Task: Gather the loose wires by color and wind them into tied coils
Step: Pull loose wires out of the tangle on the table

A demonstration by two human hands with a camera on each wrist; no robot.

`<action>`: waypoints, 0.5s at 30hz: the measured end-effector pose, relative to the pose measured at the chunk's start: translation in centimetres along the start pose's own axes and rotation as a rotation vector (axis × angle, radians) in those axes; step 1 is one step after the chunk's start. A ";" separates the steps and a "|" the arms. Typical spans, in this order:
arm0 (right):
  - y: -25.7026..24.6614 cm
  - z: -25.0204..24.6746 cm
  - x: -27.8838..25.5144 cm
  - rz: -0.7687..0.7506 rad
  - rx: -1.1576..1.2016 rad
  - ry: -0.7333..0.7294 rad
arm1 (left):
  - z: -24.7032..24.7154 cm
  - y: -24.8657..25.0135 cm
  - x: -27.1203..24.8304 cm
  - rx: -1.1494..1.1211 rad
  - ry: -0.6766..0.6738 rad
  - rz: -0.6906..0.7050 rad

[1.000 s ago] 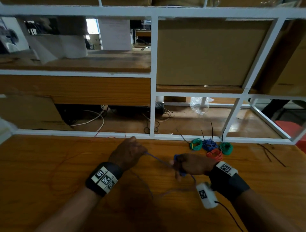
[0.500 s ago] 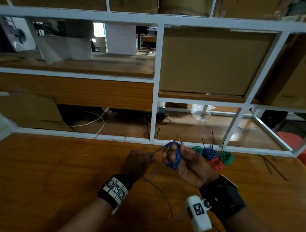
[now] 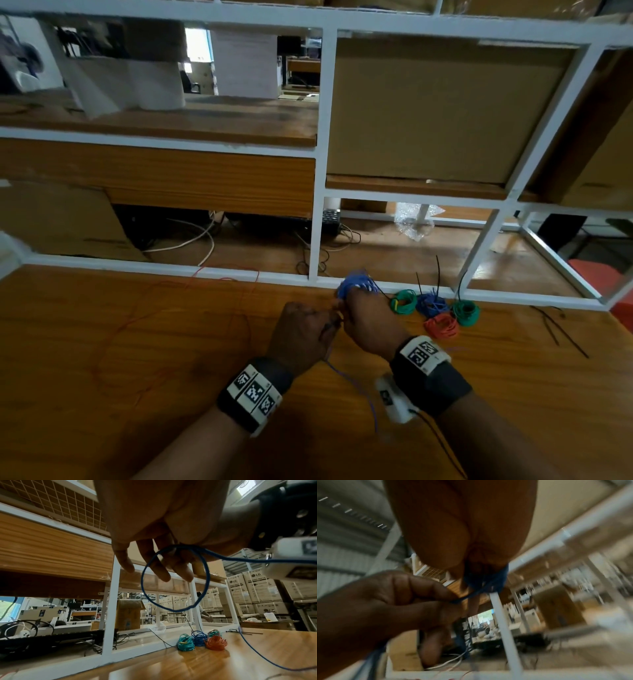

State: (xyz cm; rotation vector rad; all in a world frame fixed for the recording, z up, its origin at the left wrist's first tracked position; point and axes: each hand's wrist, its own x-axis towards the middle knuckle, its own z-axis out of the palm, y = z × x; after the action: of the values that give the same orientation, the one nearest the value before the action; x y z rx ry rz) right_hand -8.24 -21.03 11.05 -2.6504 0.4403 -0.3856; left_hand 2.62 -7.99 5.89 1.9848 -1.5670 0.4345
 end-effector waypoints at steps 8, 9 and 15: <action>0.4 -2.9 -0.3 0.170 0.045 -0.569 | -0.8 -2.3 -0.3 0.161 0.059 0.089; 0.3 -3.2 -0.5 0.183 0.075 -0.640 | -0.8 -2.9 -0.3 0.181 0.100 0.097; 0.2 -3.0 -2.4 0.106 0.779 -0.922 | -1.6 -4.6 1.2 0.177 0.194 0.173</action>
State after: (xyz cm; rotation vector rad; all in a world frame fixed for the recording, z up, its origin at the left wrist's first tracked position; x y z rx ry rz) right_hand -11.44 -21.40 13.16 -1.7599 0.0814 0.5846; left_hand 7.51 -7.23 6.77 1.8754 -1.6293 0.8356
